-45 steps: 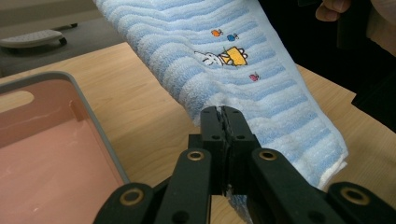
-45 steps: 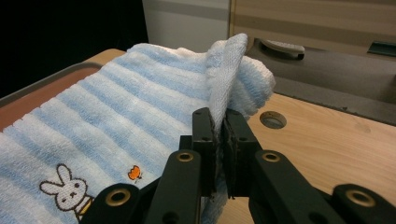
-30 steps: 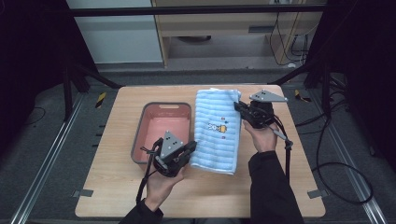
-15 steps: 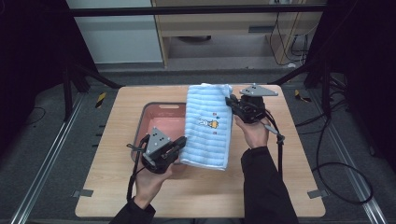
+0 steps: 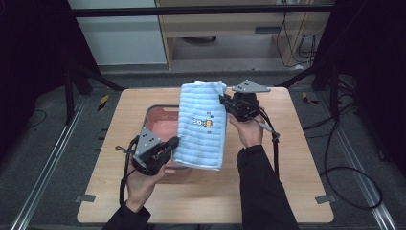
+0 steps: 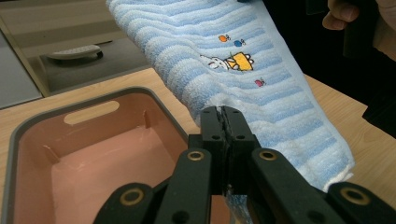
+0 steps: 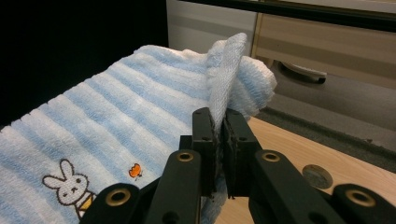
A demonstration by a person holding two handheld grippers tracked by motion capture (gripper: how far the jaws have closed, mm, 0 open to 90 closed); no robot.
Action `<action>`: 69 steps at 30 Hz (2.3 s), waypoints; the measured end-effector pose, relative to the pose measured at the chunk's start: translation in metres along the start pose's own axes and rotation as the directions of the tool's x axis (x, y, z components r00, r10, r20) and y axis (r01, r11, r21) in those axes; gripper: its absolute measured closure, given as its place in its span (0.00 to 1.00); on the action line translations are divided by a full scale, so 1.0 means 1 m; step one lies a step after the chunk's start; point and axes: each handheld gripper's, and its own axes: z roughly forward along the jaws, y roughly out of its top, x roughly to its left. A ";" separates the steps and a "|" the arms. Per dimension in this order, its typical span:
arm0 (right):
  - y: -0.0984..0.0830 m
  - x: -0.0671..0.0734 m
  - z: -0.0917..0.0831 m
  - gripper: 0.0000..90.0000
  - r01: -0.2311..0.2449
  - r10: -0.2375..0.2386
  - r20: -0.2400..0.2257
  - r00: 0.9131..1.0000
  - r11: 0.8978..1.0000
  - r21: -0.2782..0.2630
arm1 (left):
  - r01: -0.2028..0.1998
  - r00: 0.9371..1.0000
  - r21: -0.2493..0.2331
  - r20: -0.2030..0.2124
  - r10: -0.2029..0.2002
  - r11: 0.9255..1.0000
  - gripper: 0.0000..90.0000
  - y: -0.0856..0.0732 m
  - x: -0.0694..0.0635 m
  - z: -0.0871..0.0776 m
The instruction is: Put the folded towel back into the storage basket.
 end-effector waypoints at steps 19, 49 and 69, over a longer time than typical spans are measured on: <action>0.016 0.028 0.033 0.94 0.029 -0.029 -0.041 0.999 1.000 -0.005 | 0.029 0.999 -0.014 -0.046 -0.030 0.999 0.98 -0.004 0.030 -0.017; 0.023 0.054 0.084 0.94 0.013 -0.014 -0.081 0.997 1.000 -0.013 | 0.095 0.989 -0.013 -0.116 -0.096 0.995 0.98 -0.018 0.076 -0.020; 0.001 0.066 0.120 0.94 0.028 -0.024 -0.084 0.996 0.999 0.042 | 0.106 0.985 0.068 -0.147 -0.095 0.992 0.98 -0.042 0.089 0.000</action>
